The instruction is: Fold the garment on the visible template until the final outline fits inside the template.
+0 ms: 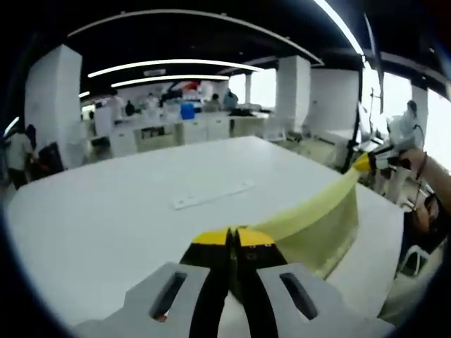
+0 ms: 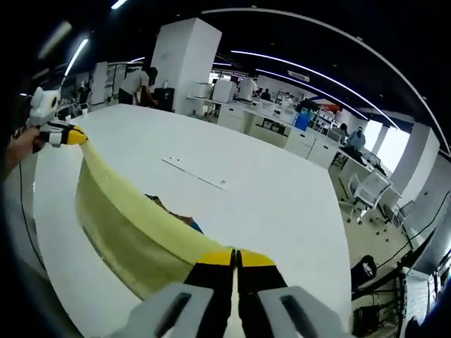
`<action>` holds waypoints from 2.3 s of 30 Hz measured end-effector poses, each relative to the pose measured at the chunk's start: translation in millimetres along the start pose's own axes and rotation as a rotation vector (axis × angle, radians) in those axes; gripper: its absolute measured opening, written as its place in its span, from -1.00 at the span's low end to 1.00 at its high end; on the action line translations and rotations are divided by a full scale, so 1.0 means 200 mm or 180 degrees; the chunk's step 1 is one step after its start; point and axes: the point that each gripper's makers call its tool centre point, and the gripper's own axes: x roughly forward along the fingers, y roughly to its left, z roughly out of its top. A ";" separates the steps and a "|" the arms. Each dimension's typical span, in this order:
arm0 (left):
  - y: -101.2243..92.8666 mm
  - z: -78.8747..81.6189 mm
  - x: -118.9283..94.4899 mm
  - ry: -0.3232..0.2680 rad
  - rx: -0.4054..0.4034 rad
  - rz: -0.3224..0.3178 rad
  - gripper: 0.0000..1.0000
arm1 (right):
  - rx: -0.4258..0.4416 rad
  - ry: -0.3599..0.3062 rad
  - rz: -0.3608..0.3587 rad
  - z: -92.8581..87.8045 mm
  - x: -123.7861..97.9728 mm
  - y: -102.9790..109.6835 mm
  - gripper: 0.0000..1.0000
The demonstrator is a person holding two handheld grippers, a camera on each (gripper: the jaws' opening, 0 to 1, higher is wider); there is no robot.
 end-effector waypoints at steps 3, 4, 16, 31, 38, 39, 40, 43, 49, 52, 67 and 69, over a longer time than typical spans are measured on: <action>0.04 -0.02 0.06 0.0001 -0.0094 0.0078 -1.00 | 0.0041 0.0007 -0.0002 0.00 0.08 -0.01 -1.00; 0.05 -0.03 0.09 -0.0003 -0.0120 0.0097 -1.00 | 0.0057 0.0021 0.0004 0.00 0.11 -0.01 -1.00; 0.12 -0.14 0.26 0.0013 -0.0320 0.0249 -1.00 | 0.0081 0.0115 -0.0034 -0.07 0.36 -0.03 -1.00; 0.23 -0.43 0.47 0.0307 -0.0464 0.0449 -1.00 | 0.0256 0.0269 0.0015 -0.24 0.66 0.01 -1.00; 0.28 -0.53 0.54 0.0401 -0.0694 0.0518 -1.00 | 0.0238 0.0336 0.0051 -0.30 0.75 0.03 -1.00; 0.28 -0.53 0.54 0.0404 -0.0699 0.0523 -1.00 | 0.0236 0.0351 0.0049 -0.31 0.76 0.03 -1.00; 0.29 -0.54 0.55 0.0415 -0.0720 0.0529 -1.00 | 0.0232 0.0360 0.0047 -0.31 0.76 0.03 -1.00; 0.29 -0.58 0.56 0.0480 -0.0730 0.0559 -1.00 | 0.0249 0.0415 0.0054 -0.34 0.79 0.04 -1.00; 0.29 -0.63 0.57 0.0534 -0.0758 0.0584 -1.00 | 0.0283 0.0525 0.0068 -0.40 0.83 0.04 -1.00; 0.30 -0.65 0.58 0.0576 -0.0748 0.0597 -1.00 | 0.0279 0.0550 0.0062 -0.41 0.83 0.04 -1.00; 0.28 -0.59 0.58 0.0426 -0.0583 0.0439 -0.89 | 0.1081 0.0320 0.0150 -0.36 0.81 0.00 -0.88; 0.29 -0.55 0.57 0.0346 -0.0423 0.0375 -0.69 | 0.0947 0.0311 0.0208 -0.36 0.79 0.01 -0.73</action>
